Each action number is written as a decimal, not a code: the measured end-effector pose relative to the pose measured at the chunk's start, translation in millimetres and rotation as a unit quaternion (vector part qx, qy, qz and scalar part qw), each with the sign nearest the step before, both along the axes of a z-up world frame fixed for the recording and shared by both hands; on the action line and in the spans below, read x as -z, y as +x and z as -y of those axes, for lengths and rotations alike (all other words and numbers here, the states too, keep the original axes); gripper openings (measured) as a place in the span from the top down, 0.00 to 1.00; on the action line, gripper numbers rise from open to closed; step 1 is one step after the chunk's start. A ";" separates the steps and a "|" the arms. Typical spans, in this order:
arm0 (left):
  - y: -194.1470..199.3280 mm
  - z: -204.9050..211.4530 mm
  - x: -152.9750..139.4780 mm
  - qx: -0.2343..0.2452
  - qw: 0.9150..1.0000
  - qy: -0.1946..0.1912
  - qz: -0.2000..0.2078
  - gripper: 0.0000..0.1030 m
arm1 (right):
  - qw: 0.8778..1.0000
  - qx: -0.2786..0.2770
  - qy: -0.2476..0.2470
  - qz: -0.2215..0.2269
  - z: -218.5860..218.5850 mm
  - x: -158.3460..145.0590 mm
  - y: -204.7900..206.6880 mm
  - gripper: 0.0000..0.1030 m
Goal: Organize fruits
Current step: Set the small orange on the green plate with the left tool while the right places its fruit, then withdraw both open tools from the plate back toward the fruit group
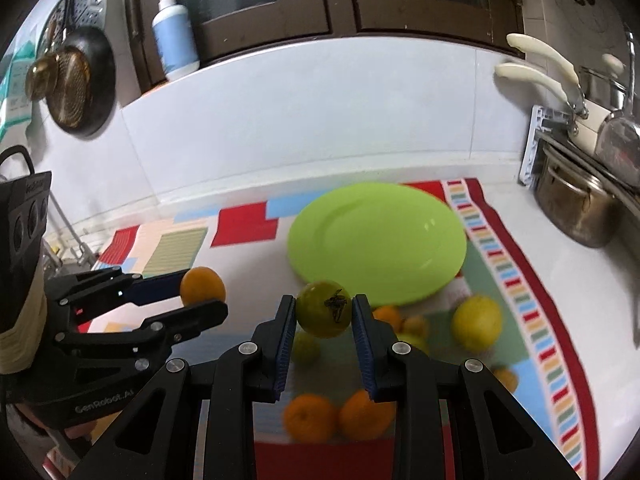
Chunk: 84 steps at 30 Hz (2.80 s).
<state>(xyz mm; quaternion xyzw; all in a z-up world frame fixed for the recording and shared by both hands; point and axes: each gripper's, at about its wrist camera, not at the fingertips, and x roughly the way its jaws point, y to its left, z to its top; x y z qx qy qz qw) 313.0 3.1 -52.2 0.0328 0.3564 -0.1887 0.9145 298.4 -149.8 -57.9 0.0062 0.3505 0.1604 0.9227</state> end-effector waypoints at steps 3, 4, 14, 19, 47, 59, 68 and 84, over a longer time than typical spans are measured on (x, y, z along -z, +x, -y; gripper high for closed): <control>14.6 10.4 -4.5 -0.003 1.000 -0.002 0.002 0.63 | 1.000 -0.001 -0.006 0.004 9.7 -3.4 17.8 0.71; 20.1 13.6 -5.1 -0.004 1.000 -0.004 0.000 0.63 | 1.000 -0.001 -0.007 0.003 11.4 -3.5 21.8 0.71; 73.5 36.7 11.6 -0.010 1.000 0.010 -0.023 0.63 | 0.999 -0.007 0.002 -0.036 29.9 17.5 79.1 0.71; 94.7 42.2 26.7 -0.010 0.999 0.017 -0.041 0.63 | 0.999 -0.010 0.003 -0.052 34.2 31.8 99.0 0.71; 21.0 34.9 -25.5 -0.076 0.996 0.015 0.033 0.34 | 0.999 0.039 -0.010 0.001 57.1 -3.6 40.5 0.54; -36.8 36.4 -44.5 -0.100 0.993 0.010 0.063 0.16 | 0.996 0.079 -0.019 0.039 74.9 -28.6 -12.3 0.37; -64.1 39.4 -30.3 -0.114 0.992 0.022 0.057 0.14 | 0.993 0.098 -0.040 0.051 85.8 -27.2 -37.3 0.35; -74.2 57.3 21.5 -0.105 0.993 0.051 -0.015 0.14 | 0.994 0.098 -0.055 -0.011 101.8 24.6 -47.9 0.34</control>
